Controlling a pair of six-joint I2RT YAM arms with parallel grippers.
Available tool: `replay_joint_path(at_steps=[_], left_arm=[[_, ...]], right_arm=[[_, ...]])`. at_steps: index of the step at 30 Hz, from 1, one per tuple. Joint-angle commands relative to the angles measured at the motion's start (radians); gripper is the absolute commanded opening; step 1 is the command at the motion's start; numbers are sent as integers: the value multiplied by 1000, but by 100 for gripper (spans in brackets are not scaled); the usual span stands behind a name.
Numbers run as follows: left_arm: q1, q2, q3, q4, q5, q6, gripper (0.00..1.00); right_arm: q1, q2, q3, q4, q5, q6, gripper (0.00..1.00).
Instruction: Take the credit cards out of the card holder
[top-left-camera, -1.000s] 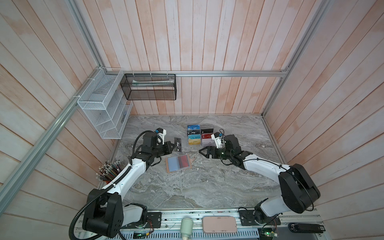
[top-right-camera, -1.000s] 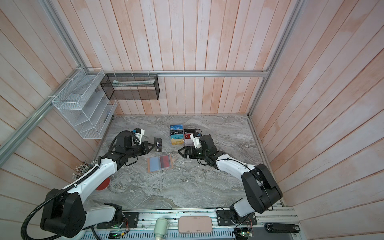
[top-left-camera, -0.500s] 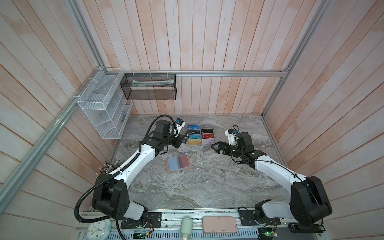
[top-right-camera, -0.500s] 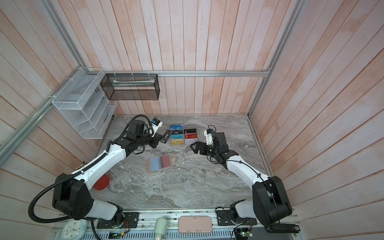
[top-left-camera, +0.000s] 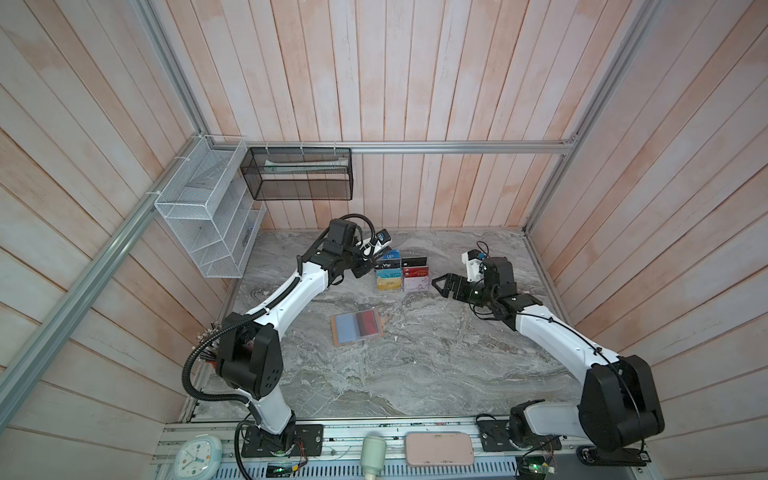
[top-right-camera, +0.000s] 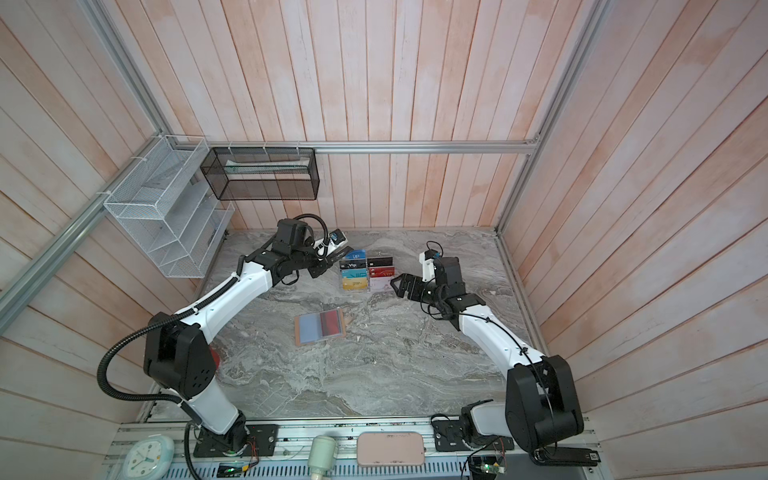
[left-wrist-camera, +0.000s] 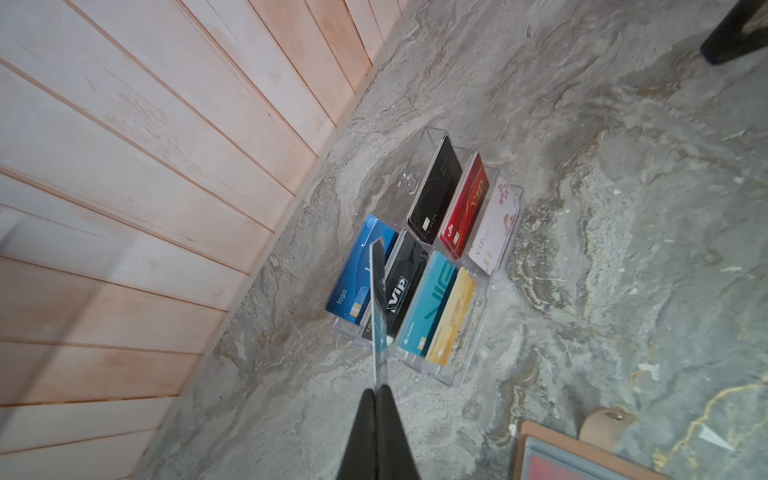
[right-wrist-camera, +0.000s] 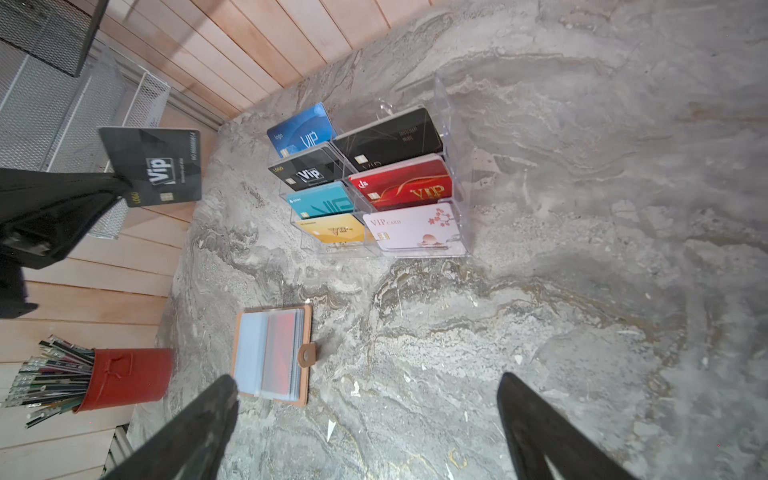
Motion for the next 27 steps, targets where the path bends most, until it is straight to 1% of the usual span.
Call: replay_joint_path(at_steps=[1,4,7,12,16,21,24,27], left_arm=[[-3,39,47,-16,-14,154,0],[-7,91,101,-53,-2,215,0],[-11,138,157,-94,9,248,0],[-30,200,197,-140,-20,326,0],[-43,220,186,-114,-29,344,0],[-47,262,222,-138,-49,367,0],[-47,271,232,-129,-48,369,0],[-47,284,245,-138,-45,377,0]], right_arm=[[-4,34,69,-23,34,-34,98],[-4,65,116,-42,56,-53,98],[-4,96,160,-70,70,-84,98],[0,114,186,-78,55,-117,98],[19,111,184,-61,58,-160,98],[54,110,187,-37,78,-215,98],[85,114,192,-27,111,-224,98],[98,131,202,-25,114,-218,98]])
